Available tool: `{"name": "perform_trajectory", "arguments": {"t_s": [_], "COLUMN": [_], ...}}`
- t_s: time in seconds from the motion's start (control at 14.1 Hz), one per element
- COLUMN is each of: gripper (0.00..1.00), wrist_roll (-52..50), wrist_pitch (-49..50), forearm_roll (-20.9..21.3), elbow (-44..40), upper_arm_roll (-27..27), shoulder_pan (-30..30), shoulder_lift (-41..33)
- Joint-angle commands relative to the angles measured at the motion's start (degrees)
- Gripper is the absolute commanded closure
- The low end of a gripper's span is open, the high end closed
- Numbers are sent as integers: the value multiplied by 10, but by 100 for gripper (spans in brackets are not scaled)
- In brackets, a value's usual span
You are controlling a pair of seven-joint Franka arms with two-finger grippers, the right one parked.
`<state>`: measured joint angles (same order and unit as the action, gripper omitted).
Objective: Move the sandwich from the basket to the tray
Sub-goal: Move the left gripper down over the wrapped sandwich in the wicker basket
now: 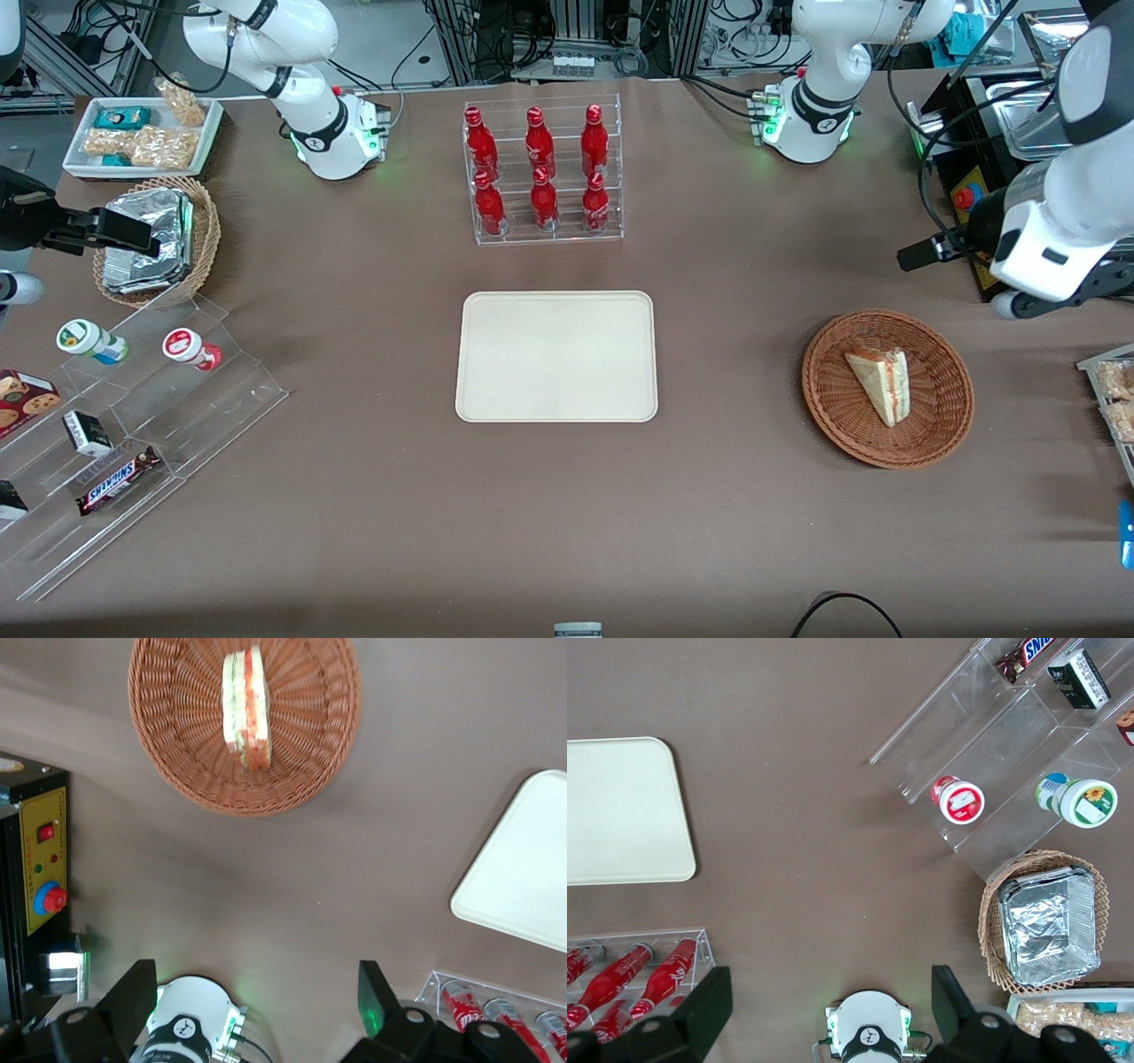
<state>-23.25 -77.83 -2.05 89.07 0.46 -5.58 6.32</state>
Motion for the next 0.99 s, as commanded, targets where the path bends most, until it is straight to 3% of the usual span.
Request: {"name": "perform_trajectory", "arguments": {"t_s": [0.0,0.35,0.92], "gripper": [0,0,0], "wrist_roll": [0,-1,-2], "wrist_pitch": [17,-101,-346], "forearm_roll": [0,31,33], "elbow": [-1,101,268], "upper_arm_roll": [1,2,19], "shoulder_pan": [2,3,19], "shoulder_lift": [22,27,20]}}
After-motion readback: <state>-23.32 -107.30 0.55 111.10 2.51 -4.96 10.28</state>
